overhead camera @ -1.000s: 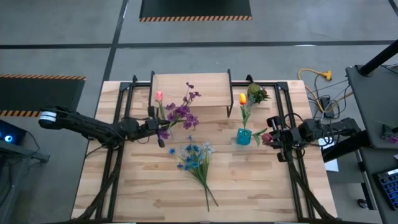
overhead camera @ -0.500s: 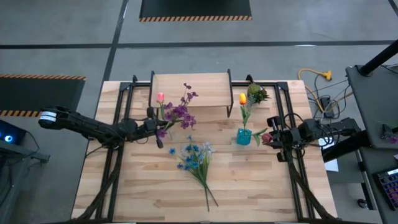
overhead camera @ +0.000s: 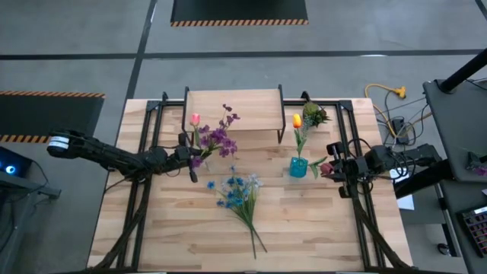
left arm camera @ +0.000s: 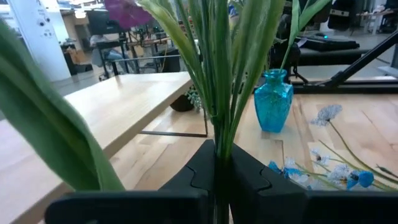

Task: Pick and place flowers into a vace then onto a shelf
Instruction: Put the purple flower into the transparent vase, then put the blue flower into the blue transparent vase

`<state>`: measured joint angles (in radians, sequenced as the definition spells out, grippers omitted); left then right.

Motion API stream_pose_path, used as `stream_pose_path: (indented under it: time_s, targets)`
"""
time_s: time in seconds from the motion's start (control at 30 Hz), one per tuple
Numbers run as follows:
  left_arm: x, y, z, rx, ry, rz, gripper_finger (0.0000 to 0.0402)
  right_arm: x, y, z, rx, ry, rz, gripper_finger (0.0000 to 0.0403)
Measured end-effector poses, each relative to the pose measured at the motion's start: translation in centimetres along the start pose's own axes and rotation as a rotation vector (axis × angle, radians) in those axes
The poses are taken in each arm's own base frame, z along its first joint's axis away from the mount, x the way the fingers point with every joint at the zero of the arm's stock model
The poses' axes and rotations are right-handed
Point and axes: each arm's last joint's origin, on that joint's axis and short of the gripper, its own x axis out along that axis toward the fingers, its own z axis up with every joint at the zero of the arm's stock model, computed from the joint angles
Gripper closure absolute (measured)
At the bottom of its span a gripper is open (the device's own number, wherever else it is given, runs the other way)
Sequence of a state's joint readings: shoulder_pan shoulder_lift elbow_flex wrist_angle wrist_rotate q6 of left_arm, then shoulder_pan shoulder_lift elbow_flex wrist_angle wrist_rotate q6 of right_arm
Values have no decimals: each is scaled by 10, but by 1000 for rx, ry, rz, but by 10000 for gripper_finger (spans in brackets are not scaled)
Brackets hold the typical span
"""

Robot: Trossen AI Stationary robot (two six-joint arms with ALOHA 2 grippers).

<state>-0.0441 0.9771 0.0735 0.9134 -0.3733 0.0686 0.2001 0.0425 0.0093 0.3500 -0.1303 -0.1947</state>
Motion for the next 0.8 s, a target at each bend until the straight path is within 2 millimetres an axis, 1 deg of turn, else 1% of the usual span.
stream_pose_path:
  time_s: [0.2,0.3,0.4,0.63,0.8]
  targets:
    - [1,0,1,-23,0,0,374,0,0,0,0,0,0,394]
    - [1,0,1,-23,-1,3,358,0,0,0,0,0,0,394]
    - [1,0,1,-27,0,22,331,0,0,0,0,-1,0,394]
    - [1,0,2,-28,-1,25,248,0,0,0,3,0,0,394]
    - [3,0,9,-81,-28,26,211,0,0,0,3,0,0,394]
